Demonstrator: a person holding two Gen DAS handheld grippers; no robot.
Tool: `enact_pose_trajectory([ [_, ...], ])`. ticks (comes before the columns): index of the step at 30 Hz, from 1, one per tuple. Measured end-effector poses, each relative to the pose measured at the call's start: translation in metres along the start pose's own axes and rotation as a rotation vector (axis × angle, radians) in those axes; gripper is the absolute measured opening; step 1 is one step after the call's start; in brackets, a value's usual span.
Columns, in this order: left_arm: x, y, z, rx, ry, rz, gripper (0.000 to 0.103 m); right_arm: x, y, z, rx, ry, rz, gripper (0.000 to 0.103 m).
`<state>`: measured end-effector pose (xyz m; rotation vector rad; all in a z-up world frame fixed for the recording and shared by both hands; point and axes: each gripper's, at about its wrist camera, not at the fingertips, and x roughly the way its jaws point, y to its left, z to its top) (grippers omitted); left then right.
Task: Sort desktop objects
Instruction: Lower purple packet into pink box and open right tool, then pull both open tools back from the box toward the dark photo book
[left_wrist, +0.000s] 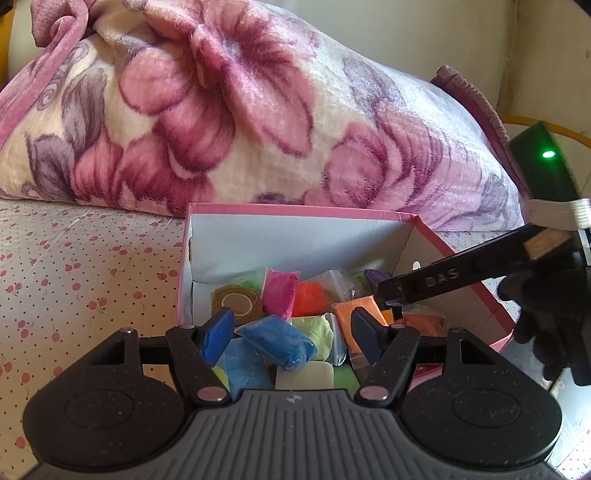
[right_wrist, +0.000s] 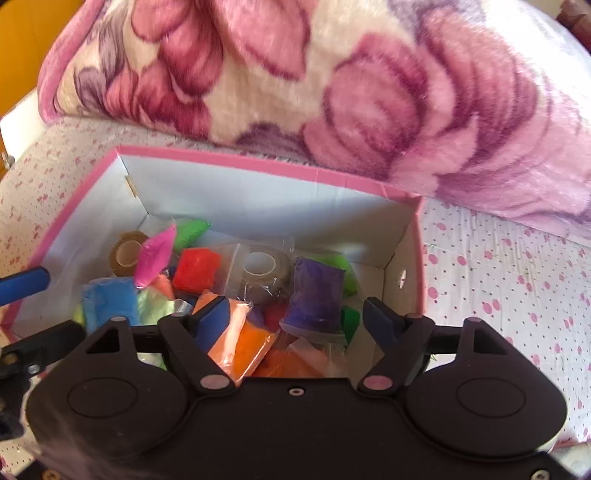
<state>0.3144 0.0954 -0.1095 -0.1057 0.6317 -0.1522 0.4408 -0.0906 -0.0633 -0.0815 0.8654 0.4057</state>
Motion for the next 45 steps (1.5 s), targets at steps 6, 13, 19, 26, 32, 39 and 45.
enact_pose_trajectory([
  [6, 0.0, -0.003, 0.0, 0.01, 0.005, 0.0, 0.069, -0.025, -0.001, -0.01, 0.044, -0.047, 0.017, 0.089],
  [13, -0.002, -0.004, 0.001, 0.014, 0.0, 0.004, 0.069, -0.06, -0.008, -0.035, 0.171, -0.106, 0.047, 0.093],
  [19, -0.002, -0.006, 0.0, 0.022, 0.006, 0.012, 0.069, -0.092, -0.015, -0.067, 0.229, -0.143, 0.035, 0.096],
  [26, -0.008, -0.015, 0.0, 0.047, -0.002, 0.0, 0.069, -0.122, -0.014, -0.104, 0.26, -0.188, 0.013, 0.098],
  [32, -0.017, -0.025, -0.005, 0.076, -0.01, -0.004, 0.069, -0.133, -0.011, -0.136, 0.281, -0.162, 0.039, 0.102],
  [39, -0.029, -0.043, -0.014, 0.12, -0.023, -0.017, 0.069, -0.143, -0.027, -0.168, 0.369, -0.12, 0.067, 0.102],
  [45, -0.045, -0.05, -0.041, 0.114, 0.016, 0.003, 0.069, -0.151, -0.027, -0.192, 0.338, -0.077, 0.027, 0.102],
])
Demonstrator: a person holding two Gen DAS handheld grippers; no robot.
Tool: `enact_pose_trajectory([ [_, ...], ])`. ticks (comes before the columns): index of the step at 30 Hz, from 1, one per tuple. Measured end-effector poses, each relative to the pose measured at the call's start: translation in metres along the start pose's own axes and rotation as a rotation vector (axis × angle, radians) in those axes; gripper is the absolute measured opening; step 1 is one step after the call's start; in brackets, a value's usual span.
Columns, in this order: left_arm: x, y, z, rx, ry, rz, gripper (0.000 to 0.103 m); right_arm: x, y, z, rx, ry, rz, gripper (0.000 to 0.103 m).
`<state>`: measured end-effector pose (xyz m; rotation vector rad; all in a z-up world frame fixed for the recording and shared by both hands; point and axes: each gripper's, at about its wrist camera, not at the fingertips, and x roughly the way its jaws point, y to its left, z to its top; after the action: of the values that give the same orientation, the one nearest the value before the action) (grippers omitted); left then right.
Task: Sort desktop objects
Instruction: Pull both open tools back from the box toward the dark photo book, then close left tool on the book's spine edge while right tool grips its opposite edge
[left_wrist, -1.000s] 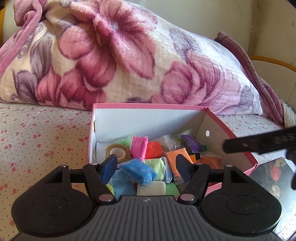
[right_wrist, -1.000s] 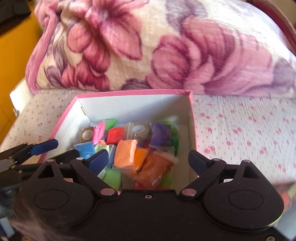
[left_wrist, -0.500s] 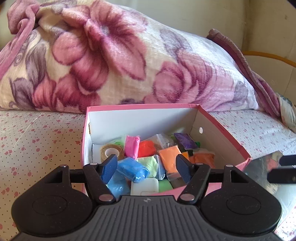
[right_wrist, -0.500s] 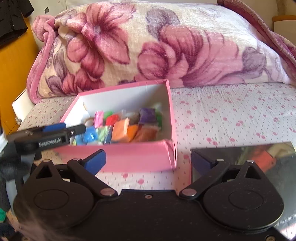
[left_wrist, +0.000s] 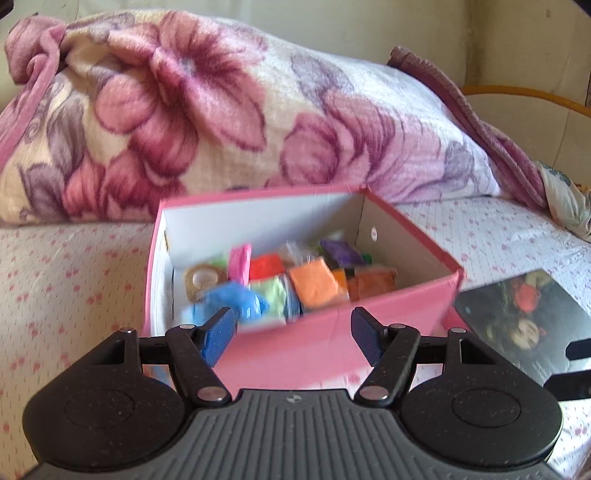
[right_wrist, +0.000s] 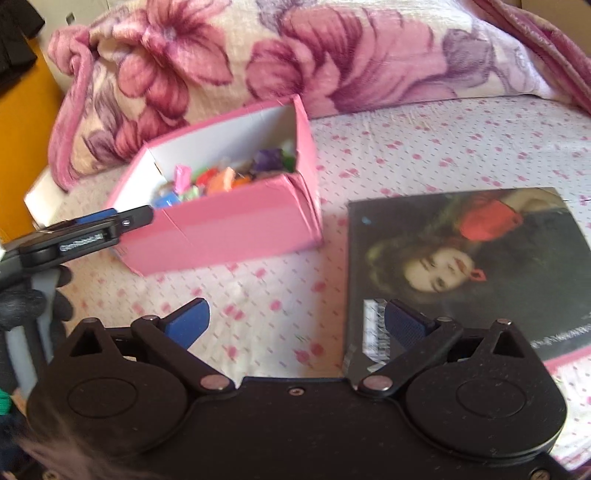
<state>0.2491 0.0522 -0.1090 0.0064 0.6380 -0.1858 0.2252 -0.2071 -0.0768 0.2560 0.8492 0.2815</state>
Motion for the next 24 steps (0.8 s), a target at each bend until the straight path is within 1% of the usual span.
enact_pose_trajectory([
  [4, -0.011, -0.007, -0.015, -0.03, 0.033, 0.007, 0.07, -0.01, 0.0, -0.011, -0.039, 0.013, -0.005, 0.102],
  [8, -0.025, -0.015, -0.031, -0.078, 0.05, 0.016, 0.073, -0.022, 0.0, -0.019, -0.078, 0.026, -0.003, 0.102],
  [14, -0.042, -0.03, -0.059, -0.159, 0.073, 0.005, 0.074, -0.041, -0.015, -0.034, -0.072, 0.021, -0.011, 0.102],
  [15, -0.044, -0.033, -0.064, -0.173, 0.076, -0.002, 0.075, -0.044, -0.019, -0.036, -0.069, 0.02, -0.012, 0.102],
  [17, -0.047, -0.04, -0.073, -0.196, 0.086, -0.028, 0.08, -0.05, -0.026, -0.041, -0.061, 0.018, -0.016, 0.102],
  [19, -0.049, -0.048, -0.083, -0.21, 0.105, -0.056, 0.082, -0.056, -0.037, -0.044, -0.037, 0.013, -0.022, 0.102],
  [21, -0.049, -0.057, -0.091, -0.213, 0.142, -0.074, 0.083, -0.062, -0.049, -0.046, -0.012, 0.007, -0.029, 0.102],
  [24, -0.05, -0.074, -0.1, -0.218, 0.188, -0.132, 0.083, -0.066, -0.069, -0.044, 0.028, 0.003, -0.038, 0.102],
])
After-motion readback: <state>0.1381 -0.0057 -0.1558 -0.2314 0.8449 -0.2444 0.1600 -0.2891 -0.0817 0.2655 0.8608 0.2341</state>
